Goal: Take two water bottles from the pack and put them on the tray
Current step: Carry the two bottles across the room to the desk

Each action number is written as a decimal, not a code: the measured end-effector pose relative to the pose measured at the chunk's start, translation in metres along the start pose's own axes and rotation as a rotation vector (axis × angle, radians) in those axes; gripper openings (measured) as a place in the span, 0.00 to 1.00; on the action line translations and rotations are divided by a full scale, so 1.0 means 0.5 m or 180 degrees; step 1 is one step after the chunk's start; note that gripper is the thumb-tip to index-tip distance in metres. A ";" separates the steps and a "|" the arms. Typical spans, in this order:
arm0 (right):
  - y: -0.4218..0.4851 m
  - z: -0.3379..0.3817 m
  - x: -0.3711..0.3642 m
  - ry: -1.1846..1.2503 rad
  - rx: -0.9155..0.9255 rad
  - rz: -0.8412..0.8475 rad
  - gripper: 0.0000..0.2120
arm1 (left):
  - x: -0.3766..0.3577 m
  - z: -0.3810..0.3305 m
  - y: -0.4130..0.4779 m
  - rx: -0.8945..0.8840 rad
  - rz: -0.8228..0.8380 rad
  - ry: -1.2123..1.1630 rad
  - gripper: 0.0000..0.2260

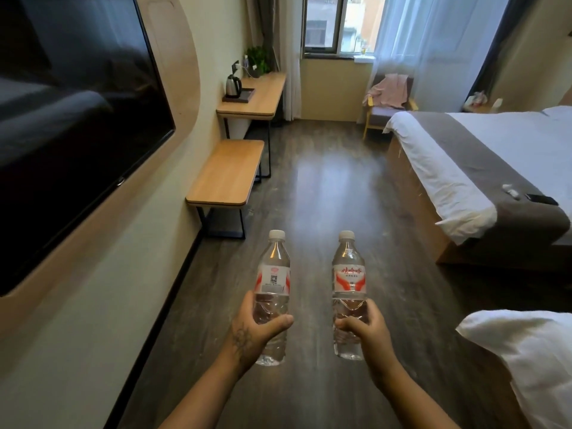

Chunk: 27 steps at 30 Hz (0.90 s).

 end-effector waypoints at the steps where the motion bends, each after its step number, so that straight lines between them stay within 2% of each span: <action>1: 0.037 0.014 0.008 0.0015 -0.0001 -0.0012 0.34 | 0.007 -0.011 0.036 -0.0003 -0.0042 0.0009 0.41; 10: 0.429 0.092 0.053 0.0038 0.0055 -0.0092 0.31 | 0.109 -0.073 0.427 -0.0068 -0.0074 0.0068 0.39; 21: 0.909 0.197 0.025 0.0117 0.0015 -0.0259 0.32 | 0.300 -0.176 0.909 0.0009 0.0162 0.0058 0.40; 27: 1.147 0.248 0.042 0.0073 -0.0059 -0.0168 0.32 | 0.377 -0.216 1.139 0.0086 0.0143 -0.0031 0.39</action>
Point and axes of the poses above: each hand's wrist, its own y-axis towards the middle knuckle, its own x-axis out of the back of the hand, z = x × y, the point moved 3 cm from there along y, towards the middle knuckle, and after that the axes turned 12 degrees about z, right-handed, at the moved point
